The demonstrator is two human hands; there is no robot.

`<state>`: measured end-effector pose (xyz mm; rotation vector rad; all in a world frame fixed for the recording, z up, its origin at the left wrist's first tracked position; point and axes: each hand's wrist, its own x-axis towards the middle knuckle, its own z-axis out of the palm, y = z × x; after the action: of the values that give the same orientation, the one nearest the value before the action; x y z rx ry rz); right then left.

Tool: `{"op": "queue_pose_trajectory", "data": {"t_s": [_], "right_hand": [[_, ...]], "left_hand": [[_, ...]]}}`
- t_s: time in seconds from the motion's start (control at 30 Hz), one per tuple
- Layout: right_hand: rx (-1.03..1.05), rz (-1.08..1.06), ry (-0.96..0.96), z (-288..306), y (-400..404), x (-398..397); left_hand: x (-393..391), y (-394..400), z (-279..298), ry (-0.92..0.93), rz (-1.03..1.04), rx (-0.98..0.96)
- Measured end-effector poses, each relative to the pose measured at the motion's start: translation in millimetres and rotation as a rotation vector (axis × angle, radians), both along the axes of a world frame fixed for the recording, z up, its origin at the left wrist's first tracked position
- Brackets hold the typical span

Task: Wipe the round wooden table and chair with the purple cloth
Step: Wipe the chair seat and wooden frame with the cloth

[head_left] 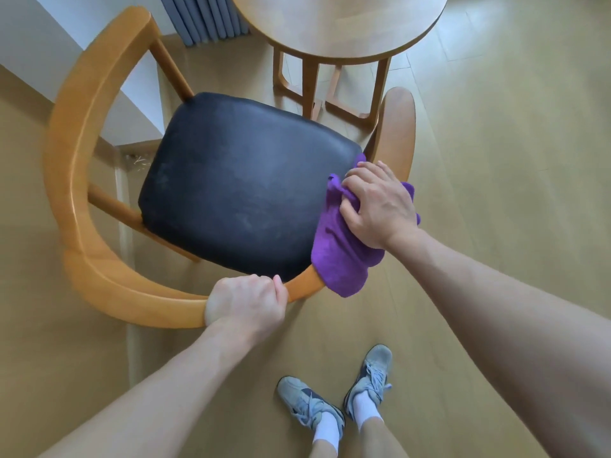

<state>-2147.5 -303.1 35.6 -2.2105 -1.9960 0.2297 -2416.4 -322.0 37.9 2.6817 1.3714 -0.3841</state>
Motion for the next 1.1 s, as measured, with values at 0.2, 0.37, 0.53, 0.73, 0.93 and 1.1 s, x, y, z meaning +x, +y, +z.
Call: {"op": "queue_pose_trajectory", "data": {"t_s": [0.2,0.37,0.53,0.73,0.93,1.1], "right_hand": [[0.094,-0.025,0.001,-4.5,-1.7,-1.0],[0.082,-0.035,-0.022,-7.3,-1.3,-0.7],[0.060,-0.049,-0.023,-6.5,-2.9,0.2],[0.080,-0.348,0.144,-0.5,-23.3,-34.7],[-0.038,-0.203,0.138,2.2,-52.5,-129.2],[-0.158,0.443,0.049,2.8,-42.9,-85.6]], "left_hand": [[-23.5,8.4,4.8,-0.062,-0.198,-0.042],[-72.7,30.7,20.7,-0.059,-0.160,-0.033],[-94.7,40.6,32.6,-0.121,-0.128,0.101],[-88.1,39.1,30.6,-0.041,-0.127,0.103],[-84.2,37.6,36.5,-0.035,-0.121,0.103],[-87.1,37.6,34.3,-0.058,-0.122,0.101]]}}
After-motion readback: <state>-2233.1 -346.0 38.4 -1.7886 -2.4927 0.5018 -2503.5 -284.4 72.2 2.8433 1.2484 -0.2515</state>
